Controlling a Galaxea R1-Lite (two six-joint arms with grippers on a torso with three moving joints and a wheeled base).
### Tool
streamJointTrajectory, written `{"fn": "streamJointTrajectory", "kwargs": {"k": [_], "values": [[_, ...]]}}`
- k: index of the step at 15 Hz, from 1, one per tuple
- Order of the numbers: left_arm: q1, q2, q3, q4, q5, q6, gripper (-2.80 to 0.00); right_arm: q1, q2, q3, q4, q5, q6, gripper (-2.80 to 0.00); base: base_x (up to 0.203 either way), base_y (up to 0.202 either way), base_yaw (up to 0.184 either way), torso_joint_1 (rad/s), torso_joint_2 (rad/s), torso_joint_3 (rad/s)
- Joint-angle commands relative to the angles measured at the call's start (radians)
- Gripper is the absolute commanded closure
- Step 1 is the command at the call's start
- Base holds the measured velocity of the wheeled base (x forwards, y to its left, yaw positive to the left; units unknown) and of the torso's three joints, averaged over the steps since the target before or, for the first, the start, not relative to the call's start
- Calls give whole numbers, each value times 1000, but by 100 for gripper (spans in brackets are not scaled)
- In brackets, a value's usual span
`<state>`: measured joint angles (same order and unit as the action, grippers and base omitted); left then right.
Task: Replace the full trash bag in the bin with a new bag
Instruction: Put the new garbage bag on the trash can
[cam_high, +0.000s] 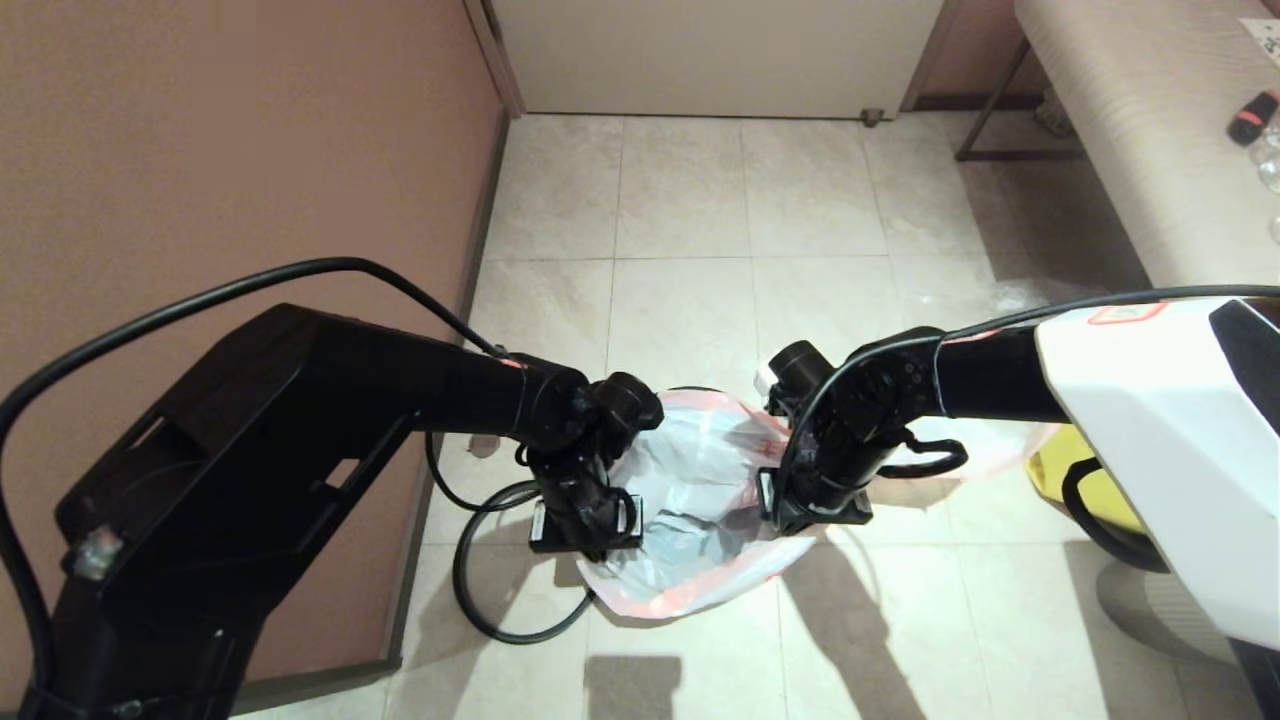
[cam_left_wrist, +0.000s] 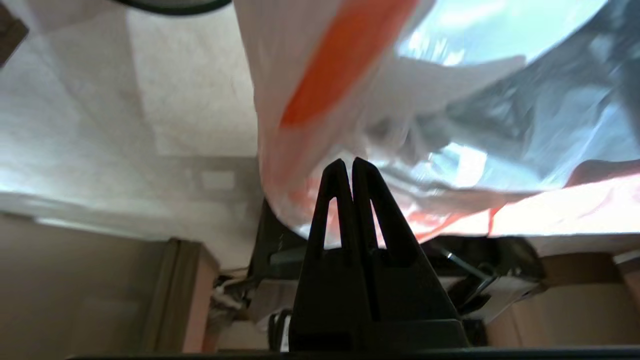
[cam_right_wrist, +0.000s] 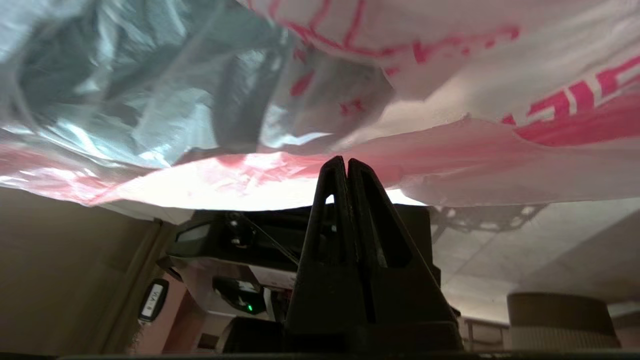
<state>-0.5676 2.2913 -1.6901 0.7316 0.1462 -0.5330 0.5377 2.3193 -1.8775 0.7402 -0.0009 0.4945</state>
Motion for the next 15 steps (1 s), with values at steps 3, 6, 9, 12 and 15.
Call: {"fn": "streamJointTrajectory", "kwargs": {"k": [3, 6, 9, 12, 15], "values": [[-10, 20, 14, 11, 5, -2, 0, -3, -1, 60, 1, 0, 4, 0, 0, 0, 0, 0, 0, 0], [-14, 64, 40, 11, 33, -2, 0, -21, 68, 57, -43, -1, 4, 0, 0, 0, 0, 0, 0, 0], [-6, 90, 106, -10, 39, -2, 0, -28, 104, 56, -97, -2, 17, 0, 0, 0, 0, 0, 0, 0], [-3, 110, 112, -92, 102, -9, 0, -30, 114, 52, -120, -3, 41, 0, 0, 0, 0, 0, 0, 0], [1, 156, 107, -206, 202, -69, 0, -50, 117, 49, -161, -12, 74, 0, 0, 0, 0, 0, 0, 0]]}}
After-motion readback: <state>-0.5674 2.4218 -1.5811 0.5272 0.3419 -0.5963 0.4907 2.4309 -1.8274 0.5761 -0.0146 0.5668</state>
